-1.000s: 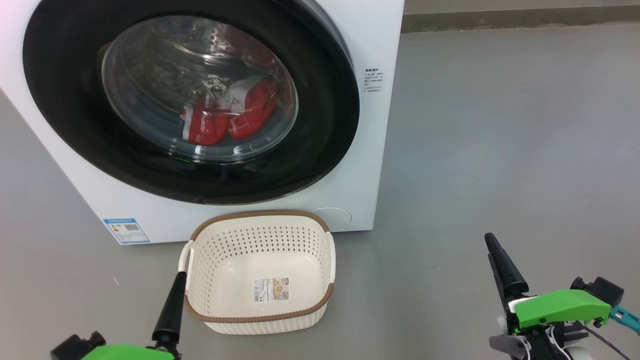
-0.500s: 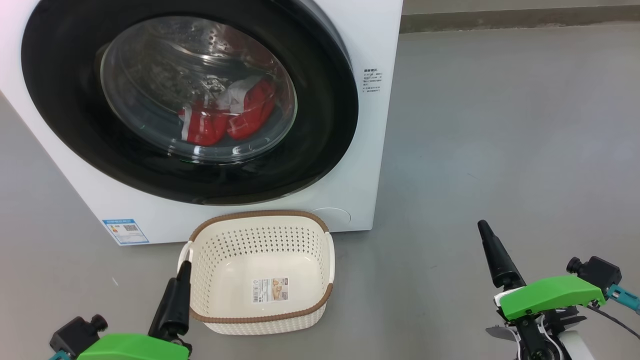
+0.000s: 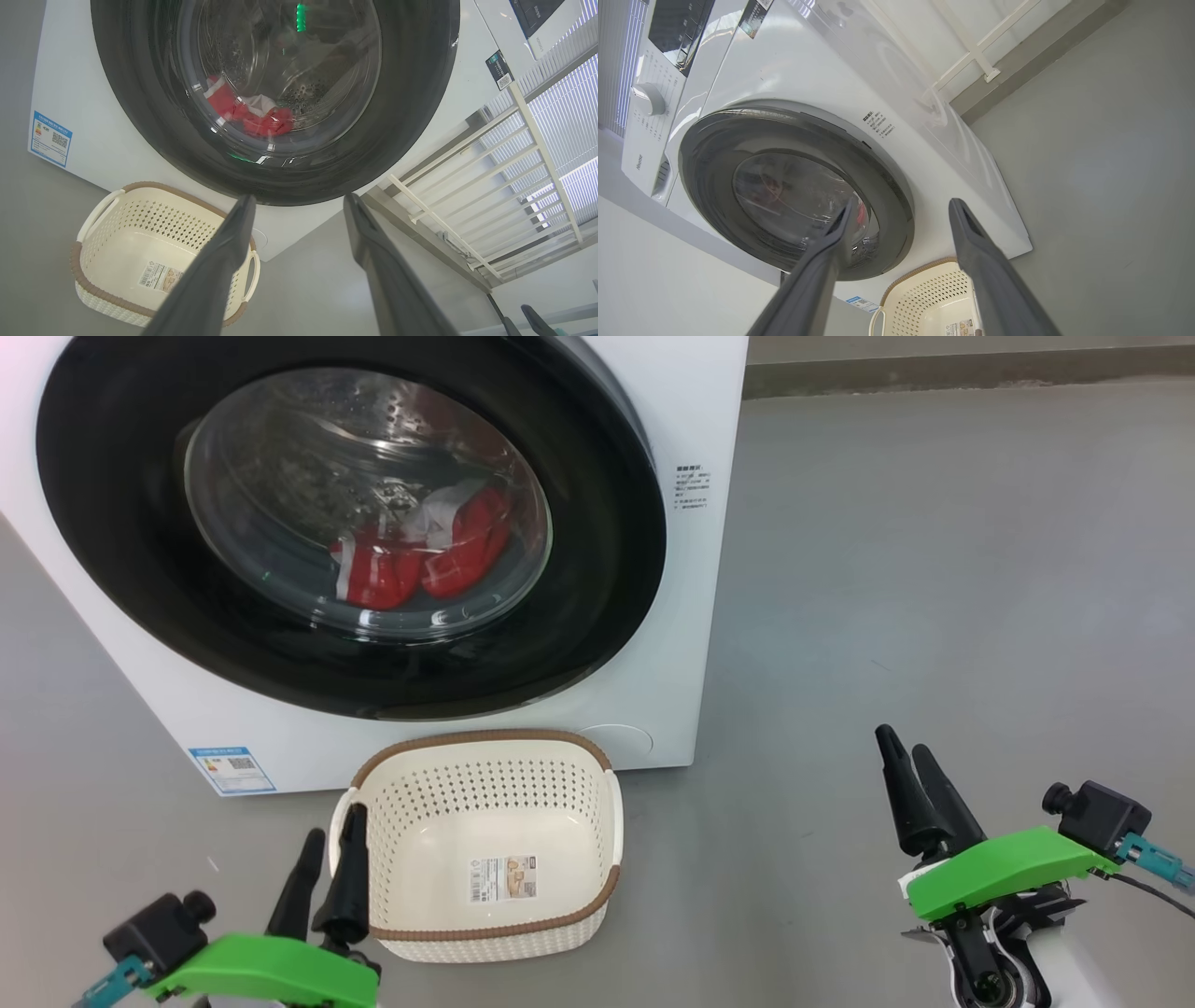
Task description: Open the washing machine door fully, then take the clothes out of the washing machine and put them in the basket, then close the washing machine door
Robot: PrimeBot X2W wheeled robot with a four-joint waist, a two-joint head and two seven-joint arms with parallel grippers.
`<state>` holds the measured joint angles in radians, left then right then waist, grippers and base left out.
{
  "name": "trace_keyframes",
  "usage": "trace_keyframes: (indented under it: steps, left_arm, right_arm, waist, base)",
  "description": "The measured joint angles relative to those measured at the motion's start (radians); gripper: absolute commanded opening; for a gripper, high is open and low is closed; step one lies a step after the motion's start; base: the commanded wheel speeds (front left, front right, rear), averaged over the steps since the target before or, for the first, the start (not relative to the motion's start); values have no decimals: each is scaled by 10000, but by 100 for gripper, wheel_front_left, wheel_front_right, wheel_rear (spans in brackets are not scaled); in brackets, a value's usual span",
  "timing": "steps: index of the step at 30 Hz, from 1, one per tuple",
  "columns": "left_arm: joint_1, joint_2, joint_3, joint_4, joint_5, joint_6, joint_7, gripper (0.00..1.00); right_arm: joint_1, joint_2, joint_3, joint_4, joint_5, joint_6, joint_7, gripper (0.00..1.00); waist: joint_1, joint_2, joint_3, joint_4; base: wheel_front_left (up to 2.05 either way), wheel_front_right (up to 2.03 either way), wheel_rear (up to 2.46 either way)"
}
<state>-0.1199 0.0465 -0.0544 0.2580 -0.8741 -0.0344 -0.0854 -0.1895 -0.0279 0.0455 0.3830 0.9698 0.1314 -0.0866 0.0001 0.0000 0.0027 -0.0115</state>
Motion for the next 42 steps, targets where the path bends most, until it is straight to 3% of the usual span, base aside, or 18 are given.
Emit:
trace_keyframes:
  steps: [42]
  left_arm:
    - [-901, 27, -541, 107, 4861, 698, -1204, 100]
  right_arm:
    - [-1073, -136, 247, -69, -6006, 2, -1198, 100]
  waist:
    - [-1, 0, 94, -110]
  base:
    - [0, 0, 0]
